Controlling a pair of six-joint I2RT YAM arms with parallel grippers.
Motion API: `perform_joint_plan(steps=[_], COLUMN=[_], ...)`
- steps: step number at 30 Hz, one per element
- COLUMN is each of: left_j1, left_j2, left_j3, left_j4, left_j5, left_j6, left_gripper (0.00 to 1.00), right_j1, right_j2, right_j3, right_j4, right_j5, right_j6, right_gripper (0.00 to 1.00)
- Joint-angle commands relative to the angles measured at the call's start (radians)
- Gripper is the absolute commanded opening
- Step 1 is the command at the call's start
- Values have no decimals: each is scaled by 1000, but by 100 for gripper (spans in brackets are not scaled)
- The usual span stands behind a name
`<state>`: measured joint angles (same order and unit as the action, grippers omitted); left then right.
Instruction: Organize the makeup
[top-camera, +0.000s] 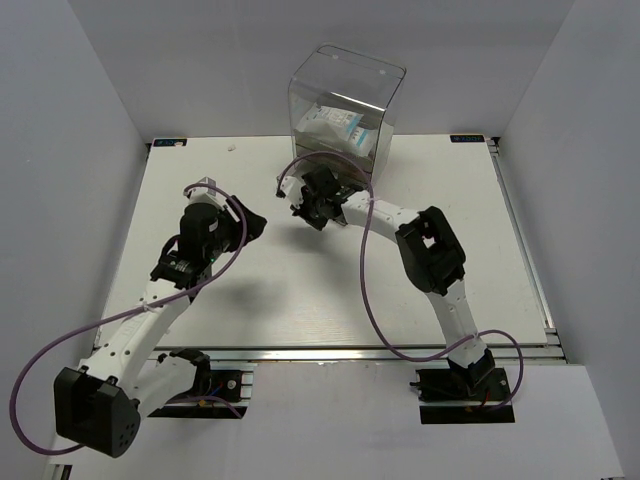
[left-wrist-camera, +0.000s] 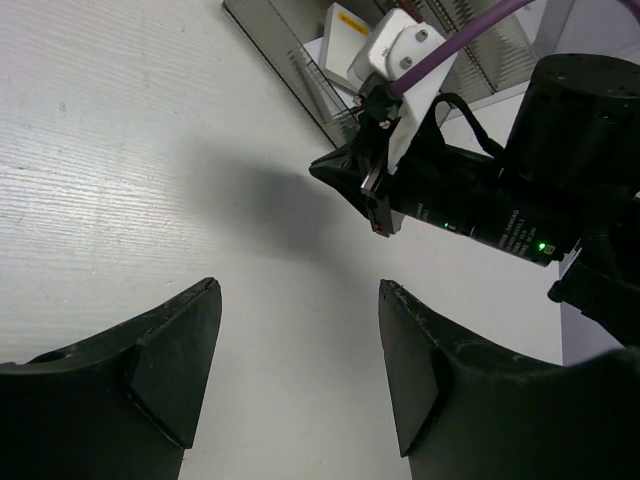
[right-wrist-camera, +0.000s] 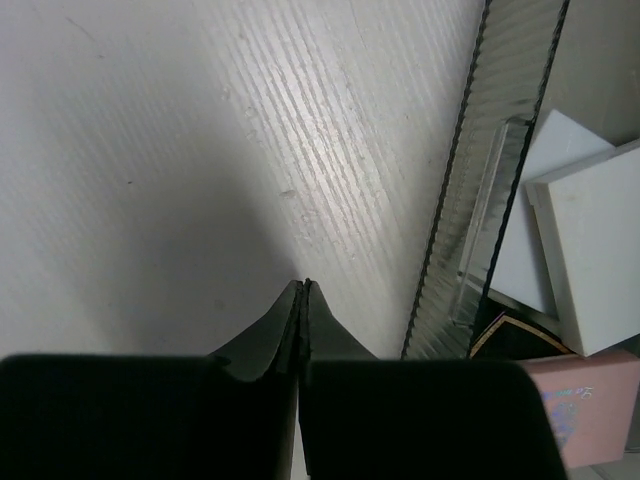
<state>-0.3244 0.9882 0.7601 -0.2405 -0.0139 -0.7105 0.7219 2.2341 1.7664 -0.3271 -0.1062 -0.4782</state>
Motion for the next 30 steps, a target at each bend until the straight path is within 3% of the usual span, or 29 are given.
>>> perform_joint_plan(steps=[1, 11, 23, 26, 29, 30], left_j1=[1, 1, 1, 1, 1, 1], left_j2=[9, 63, 75, 72, 75, 76], left_j3=[7, 22, 19, 13, 15, 16], left_j4=[-16, 10, 24, 29, 33, 35], left_j5=[-20, -9, -3, -3, 0, 2], left_j6=[13, 16, 9, 5, 5, 5], left_gripper=[74, 75, 75, 75, 75, 75], right_j1=[16, 16, -30, -48, -67, -70], right_j2=[24, 79, 144, 154, 160, 160], right_j3=[27, -7, 77, 85, 93, 96], right_j4=[68, 281, 341, 350, 356, 358], right_j5=[117, 471, 536, 546, 556, 559], right_j6=[13, -39, -99, -109, -125, -126], right_gripper=[0, 0, 0, 9, 27, 40])
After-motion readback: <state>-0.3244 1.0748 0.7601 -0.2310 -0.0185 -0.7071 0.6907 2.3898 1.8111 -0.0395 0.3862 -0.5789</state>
